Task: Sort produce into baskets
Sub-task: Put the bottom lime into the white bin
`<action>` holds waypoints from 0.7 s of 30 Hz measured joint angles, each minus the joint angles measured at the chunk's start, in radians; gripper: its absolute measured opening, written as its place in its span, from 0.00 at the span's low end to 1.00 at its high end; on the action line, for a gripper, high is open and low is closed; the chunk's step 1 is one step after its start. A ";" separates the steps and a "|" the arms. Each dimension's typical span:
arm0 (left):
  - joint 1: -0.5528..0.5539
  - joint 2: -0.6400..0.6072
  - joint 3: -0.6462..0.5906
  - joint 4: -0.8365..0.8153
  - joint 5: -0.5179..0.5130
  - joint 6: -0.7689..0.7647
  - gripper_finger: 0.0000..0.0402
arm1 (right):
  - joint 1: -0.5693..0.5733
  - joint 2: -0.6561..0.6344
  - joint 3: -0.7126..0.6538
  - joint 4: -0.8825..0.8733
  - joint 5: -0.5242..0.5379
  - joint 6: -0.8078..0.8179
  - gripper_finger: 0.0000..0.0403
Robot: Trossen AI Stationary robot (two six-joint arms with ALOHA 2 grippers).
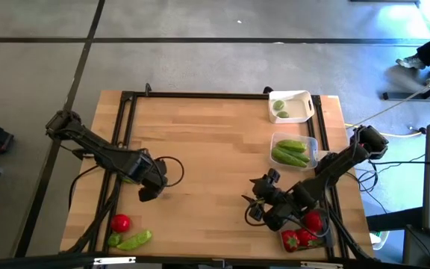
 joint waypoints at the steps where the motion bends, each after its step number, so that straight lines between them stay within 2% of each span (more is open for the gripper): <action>1: 0.000 0.008 0.000 -0.022 0.000 -0.006 0.94 | 0.000 0.000 -0.002 -0.002 0.004 0.000 0.71; 4: 0.000 0.023 -0.008 -0.063 0.007 -0.021 0.94 | 0.000 0.000 -0.002 -0.001 0.050 0.000 0.71; 9: 0.020 0.025 -0.087 -0.068 0.104 -0.024 0.94 | 0.000 0.000 -0.002 0.002 0.136 -0.001 0.71; 16: 0.085 0.026 -0.204 -0.062 0.188 0.008 0.94 | 0.000 0.000 -0.002 -0.005 0.141 -0.003 0.71; 21: 0.124 0.045 -0.220 -0.004 0.208 0.069 0.91 | 0.000 0.000 -0.002 -0.005 0.150 -0.003 0.71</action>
